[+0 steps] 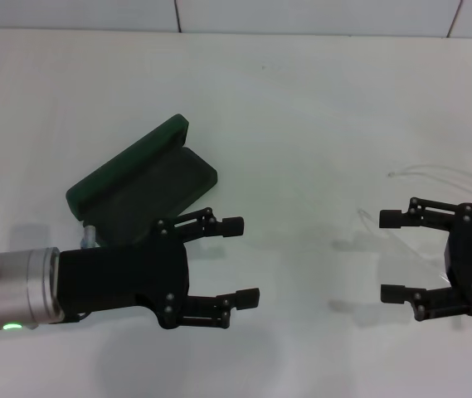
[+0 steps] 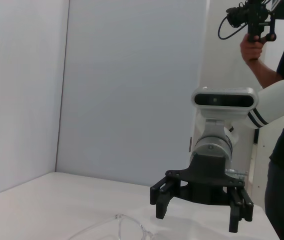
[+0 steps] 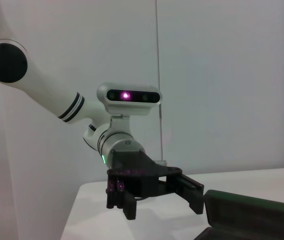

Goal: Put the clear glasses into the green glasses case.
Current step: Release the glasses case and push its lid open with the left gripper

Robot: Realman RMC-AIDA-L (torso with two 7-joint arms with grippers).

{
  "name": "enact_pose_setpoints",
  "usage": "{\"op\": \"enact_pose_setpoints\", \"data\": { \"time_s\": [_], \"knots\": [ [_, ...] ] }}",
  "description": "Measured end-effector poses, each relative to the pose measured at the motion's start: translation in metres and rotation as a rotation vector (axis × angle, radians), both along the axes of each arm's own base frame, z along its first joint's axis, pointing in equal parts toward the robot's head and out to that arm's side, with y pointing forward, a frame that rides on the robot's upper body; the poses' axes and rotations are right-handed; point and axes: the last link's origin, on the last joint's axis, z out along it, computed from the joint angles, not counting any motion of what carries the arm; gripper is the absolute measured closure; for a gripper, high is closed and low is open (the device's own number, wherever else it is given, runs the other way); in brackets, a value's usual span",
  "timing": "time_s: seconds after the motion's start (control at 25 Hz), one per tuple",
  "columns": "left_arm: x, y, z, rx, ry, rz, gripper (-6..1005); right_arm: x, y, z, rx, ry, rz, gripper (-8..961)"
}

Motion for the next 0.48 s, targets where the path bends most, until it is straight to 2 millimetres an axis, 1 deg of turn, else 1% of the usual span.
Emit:
{"op": "enact_pose_setpoints", "data": {
  "time_s": [0.48],
  "knots": [
    [-0.0022, -0.0015, 0.0005, -0.008, -0.004, 0.024, 110, -0.002, -0.0019, -0.004, -0.01, 0.007, 0.003, 81]
  ]
}}
